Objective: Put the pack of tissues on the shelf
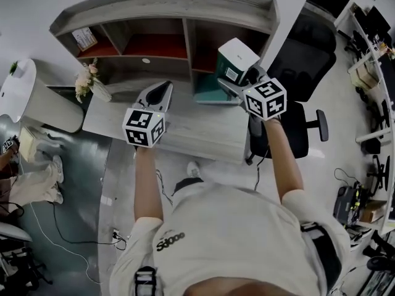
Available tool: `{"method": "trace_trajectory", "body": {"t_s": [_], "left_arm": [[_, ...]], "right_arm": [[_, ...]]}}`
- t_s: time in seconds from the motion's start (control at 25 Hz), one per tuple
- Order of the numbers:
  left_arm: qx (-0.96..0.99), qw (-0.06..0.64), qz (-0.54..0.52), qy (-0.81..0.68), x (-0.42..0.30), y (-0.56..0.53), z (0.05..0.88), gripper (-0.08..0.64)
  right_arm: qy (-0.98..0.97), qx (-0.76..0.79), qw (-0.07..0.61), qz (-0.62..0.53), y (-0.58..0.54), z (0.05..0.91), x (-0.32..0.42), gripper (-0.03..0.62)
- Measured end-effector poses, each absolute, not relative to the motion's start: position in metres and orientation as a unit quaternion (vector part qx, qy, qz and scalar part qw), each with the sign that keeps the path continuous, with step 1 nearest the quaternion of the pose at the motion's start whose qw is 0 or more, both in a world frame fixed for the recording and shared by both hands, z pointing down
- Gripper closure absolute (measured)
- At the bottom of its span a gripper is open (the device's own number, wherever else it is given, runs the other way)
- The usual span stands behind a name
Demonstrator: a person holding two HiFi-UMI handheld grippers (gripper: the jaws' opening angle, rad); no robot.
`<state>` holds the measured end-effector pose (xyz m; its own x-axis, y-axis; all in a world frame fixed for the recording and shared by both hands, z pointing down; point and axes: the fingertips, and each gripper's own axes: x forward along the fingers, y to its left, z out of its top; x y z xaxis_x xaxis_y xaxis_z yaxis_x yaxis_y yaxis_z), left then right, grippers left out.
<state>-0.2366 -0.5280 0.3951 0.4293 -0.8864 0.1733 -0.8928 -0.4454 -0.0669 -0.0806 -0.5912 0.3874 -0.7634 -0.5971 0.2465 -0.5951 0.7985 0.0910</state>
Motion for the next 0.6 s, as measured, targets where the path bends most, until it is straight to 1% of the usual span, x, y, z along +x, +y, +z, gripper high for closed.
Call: {"method": "trace_trajectory", "body": {"t_s": [0.36,0.6], "left_arm": [[0.857,0.035,0.102,-0.504,-0.301,-0.594,0.419,0.540],[0.874,0.039,0.109,-0.472,-0.318,-0.626,0.428,0.540]], "right_arm": [[-0.928,0.328,0.177,0.017,-0.686,0.422,-0.141,0.221],[-0.914,0.351,0.203,0.021,-0.741,0.445,-0.163,0.221]]}}
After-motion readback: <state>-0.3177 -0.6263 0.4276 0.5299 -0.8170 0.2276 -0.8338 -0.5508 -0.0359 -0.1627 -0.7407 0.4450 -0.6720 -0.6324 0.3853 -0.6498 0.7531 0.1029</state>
